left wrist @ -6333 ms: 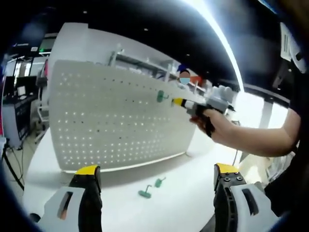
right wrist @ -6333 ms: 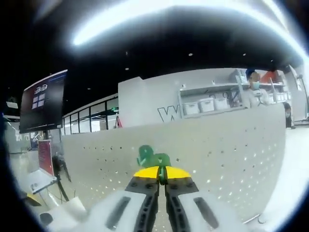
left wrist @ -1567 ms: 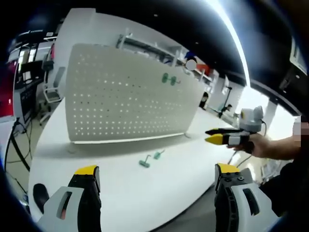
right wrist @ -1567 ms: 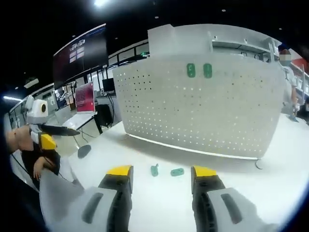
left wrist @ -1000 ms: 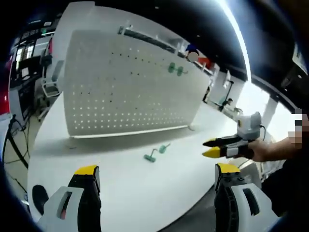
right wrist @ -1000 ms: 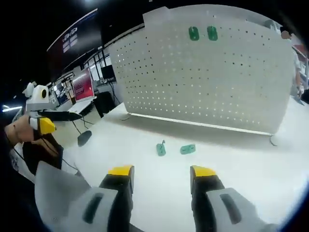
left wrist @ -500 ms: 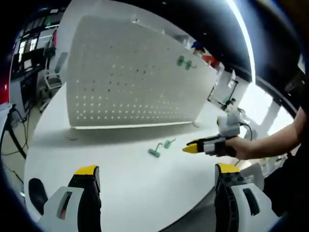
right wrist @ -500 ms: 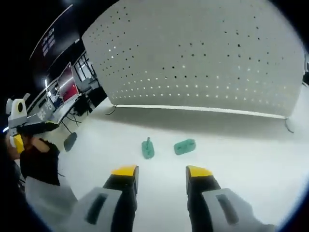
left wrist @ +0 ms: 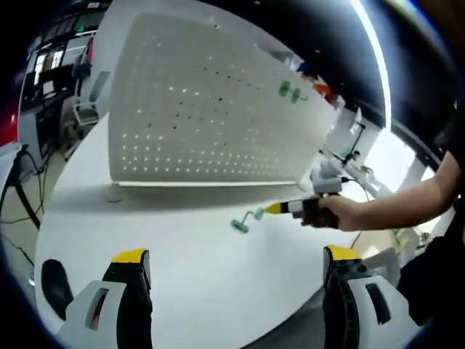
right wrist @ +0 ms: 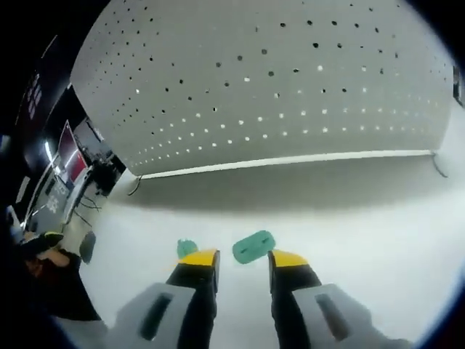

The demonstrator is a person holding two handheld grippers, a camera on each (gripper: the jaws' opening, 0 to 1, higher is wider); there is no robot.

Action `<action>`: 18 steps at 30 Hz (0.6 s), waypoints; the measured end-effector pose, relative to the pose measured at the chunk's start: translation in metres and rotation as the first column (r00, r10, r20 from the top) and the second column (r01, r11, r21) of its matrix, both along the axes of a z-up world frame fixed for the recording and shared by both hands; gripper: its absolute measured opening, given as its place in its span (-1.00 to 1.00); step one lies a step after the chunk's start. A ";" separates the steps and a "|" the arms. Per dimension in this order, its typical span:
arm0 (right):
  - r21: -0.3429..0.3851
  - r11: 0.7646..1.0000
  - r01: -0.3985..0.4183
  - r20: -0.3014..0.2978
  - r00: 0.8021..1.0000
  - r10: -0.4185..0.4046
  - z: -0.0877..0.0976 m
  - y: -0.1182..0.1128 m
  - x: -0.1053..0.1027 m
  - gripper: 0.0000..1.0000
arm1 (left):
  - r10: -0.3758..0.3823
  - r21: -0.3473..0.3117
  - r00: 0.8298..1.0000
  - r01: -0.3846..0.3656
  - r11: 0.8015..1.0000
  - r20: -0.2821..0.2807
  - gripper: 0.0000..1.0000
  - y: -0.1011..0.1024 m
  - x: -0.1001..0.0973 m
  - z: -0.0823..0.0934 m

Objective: Insert the hook assembly into the mounting plate slot until the hook locks in place.

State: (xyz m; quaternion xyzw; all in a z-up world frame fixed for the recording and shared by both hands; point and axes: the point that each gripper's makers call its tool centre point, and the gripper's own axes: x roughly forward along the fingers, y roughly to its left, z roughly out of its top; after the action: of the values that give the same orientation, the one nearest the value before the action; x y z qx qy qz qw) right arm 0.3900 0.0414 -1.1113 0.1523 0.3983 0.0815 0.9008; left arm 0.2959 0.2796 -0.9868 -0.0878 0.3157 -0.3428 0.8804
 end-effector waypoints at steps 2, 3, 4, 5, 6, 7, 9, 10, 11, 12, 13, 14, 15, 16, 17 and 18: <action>0.008 1.000 0.021 -0.005 1.000 -0.021 -0.002 -0.001 0.003 -0.58 | 0.001 -0.002 1.000 -0.001 1.000 -0.001 1.00 -0.001 0.000 -0.001; 0.011 0.999 0.032 -0.010 0.999 -0.031 -0.003 -0.002 0.005 -0.59 | 0.001 -0.003 1.000 -0.001 1.000 -0.003 1.00 -0.001 0.000 -0.001; 0.015 0.999 0.046 -0.013 0.999 -0.046 -0.003 -0.003 0.006 -0.61 | 0.001 -0.003 1.000 -0.001 1.000 -0.004 1.00 -0.001 0.000 -0.001; 0.021 0.998 0.054 -0.021 0.998 -0.053 -0.004 -0.003 0.007 -0.63 | 0.001 -0.003 1.000 -0.001 1.000 -0.005 1.00 -0.002 0.000 -0.001; 0.032 0.997 0.072 -0.031 0.997 -0.071 -0.005 -0.004 0.008 -0.64 | 0.002 -0.004 1.000 -0.002 1.000 -0.004 1.00 -0.002 0.000 -0.002; 0.033 0.996 0.078 -0.045 0.996 -0.077 -0.007 -0.004 0.010 -0.65 | 0.004 -0.006 1.000 -0.004 1.000 -0.007 1.00 -0.002 0.000 -0.002; 0.016 0.998 0.062 -0.057 0.997 -0.061 -0.009 -0.003 0.010 -0.72 | 0.008 -0.006 1.000 -0.008 1.000 -0.008 1.00 -0.001 0.000 -0.002; 0.008 0.998 0.062 -0.055 0.997 -0.061 -0.008 -0.003 0.012 -0.73 | 0.008 -0.005 1.000 -0.008 1.000 -0.008 1.00 -0.001 0.000 -0.003; 0.006 0.998 0.062 -0.056 0.997 -0.061 -0.008 -0.003 0.013 -0.76 | 0.010 -0.005 1.000 -0.010 1.000 -0.008 1.00 -0.001 0.000 -0.003; -0.004 0.998 0.058 -0.065 0.996 -0.058 -0.008 -0.003 0.013 -0.80 | 0.012 -0.006 1.000 -0.012 1.000 -0.008 1.00 0.000 0.000 -0.003; -0.014 0.998 0.055 -0.070 0.996 -0.056 -0.009 -0.004 0.014 -0.83 | 0.014 -0.006 1.000 -0.014 1.000 -0.007 1.00 0.000 0.000 -0.002; -0.025 0.998 0.053 -0.078 0.995 -0.055 -0.010 -0.006 0.014 -0.85 | 0.017 -0.008 1.000 -0.017 1.000 -0.007 1.00 0.001 0.000 -0.002; -0.032 0.998 0.047 -0.086 0.995 -0.050 -0.011 -0.006 0.013 -0.86 | 0.019 -0.009 1.000 -0.019 1.000 -0.007 1.00 0.001 0.000 -0.002; -0.032 0.998 0.047 -0.086 0.995 -0.049 -0.011 -0.006 0.013 -0.87 | 0.021 -0.010 1.000 -0.021 1.000 -0.008 1.00 0.001 0.000 -0.003; -0.032 0.998 0.047 -0.085 0.995 -0.049 -0.011 -0.007 0.013 -0.87 | 0.022 -0.010 1.000 -0.022 1.000 -0.007 1.00 0.001 0.000 -0.003; -0.038 0.998 0.044 -0.086 0.995 -0.047 -0.011 -0.008 0.013 -0.87 | 0.023 -0.011 1.000 -0.023 1.000 -0.006 1.00 0.001 0.000 -0.002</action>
State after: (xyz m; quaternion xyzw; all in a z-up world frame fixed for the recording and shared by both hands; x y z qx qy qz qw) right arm 0.4032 0.0338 -1.1222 0.1484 0.4351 0.0470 0.8868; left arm 0.2955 0.2807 -0.9892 -0.0973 0.3154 -0.3340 0.8829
